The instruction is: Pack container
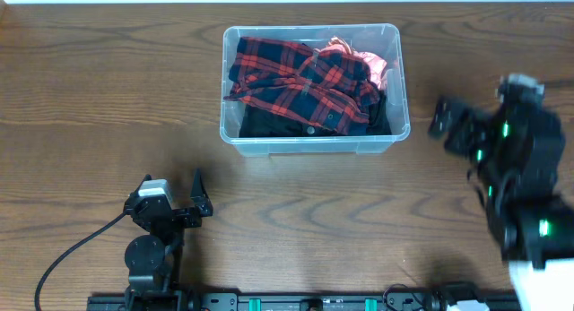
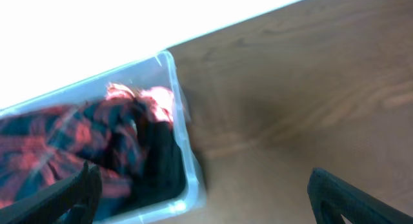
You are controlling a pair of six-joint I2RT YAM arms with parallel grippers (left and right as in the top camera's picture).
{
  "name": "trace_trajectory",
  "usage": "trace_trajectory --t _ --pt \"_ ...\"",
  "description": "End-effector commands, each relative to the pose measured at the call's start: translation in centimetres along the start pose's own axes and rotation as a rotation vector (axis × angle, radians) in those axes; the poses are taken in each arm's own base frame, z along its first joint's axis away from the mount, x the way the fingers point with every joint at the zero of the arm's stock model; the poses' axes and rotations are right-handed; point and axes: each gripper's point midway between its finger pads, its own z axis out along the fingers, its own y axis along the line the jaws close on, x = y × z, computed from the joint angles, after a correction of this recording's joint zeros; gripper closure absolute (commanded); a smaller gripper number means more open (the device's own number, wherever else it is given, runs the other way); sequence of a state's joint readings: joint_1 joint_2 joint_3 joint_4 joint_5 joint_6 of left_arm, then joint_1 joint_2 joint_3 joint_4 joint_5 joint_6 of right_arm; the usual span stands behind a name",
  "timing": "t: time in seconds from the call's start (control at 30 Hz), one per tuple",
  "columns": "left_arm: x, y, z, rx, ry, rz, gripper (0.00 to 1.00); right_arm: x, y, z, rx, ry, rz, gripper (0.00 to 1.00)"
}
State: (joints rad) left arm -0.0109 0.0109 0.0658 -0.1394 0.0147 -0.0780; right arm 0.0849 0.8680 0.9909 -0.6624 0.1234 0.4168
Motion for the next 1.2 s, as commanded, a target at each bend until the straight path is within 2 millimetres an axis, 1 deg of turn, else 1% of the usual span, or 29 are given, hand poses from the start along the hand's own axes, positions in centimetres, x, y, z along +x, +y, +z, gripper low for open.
trace_trajectory --t 0.0,0.07,0.1,0.2,0.27,0.4,0.57,0.73,0.87,0.97,1.17 --pt "1.4 0.6 0.1 -0.026 0.044 -0.004 0.02 1.9 -1.9 -1.2 0.027 -0.054 -0.007 0.01" --pt "1.4 0.6 0.1 -0.026 0.044 -0.004 0.02 2.6 -1.9 -2.0 -0.037 -0.111 -0.026 0.01" --pt "1.4 0.6 0.1 -0.026 0.044 -0.004 0.02 2.9 -1.5 -2.2 -0.084 -0.138 -0.071 0.01" --pt "1.4 0.6 0.1 -0.026 0.044 -0.004 0.02 4.1 0.4 -2.8 -0.257 -0.245 -0.271 0.01" --pt "1.4 0.6 0.1 -0.026 0.044 -0.004 0.02 5.0 1.0 -3.0 -0.32 -0.301 -0.336 0.01" --pt "1.4 0.6 0.1 -0.026 0.044 -0.004 0.02 6.9 0.1 -2.6 -0.331 -0.361 -0.321 0.01" --pt "1.4 0.6 0.1 -0.026 0.044 -0.004 0.02 9.1 -0.6 -1.5 -0.348 -0.421 -0.326 0.01" --pt "1.4 0.6 0.1 -0.026 0.044 -0.004 0.02 11.5 -1.0 -0.1 -0.366 -0.414 -0.332 0.01" --pt "1.4 0.6 0.1 -0.026 0.044 -0.004 0.02 12.9 -1.0 0.6 -0.378 -0.398 -0.337 0.01" --pt "1.4 0.6 0.1 -0.026 0.044 -0.004 0.02 13.5 -1.2 1.1 -0.371 -0.389 -0.336 0.01" --pt "1.4 0.6 0.1 -0.026 0.044 -0.004 0.02 13.2 -1.9 1.4 -0.322 -0.402 -0.327 0.01"
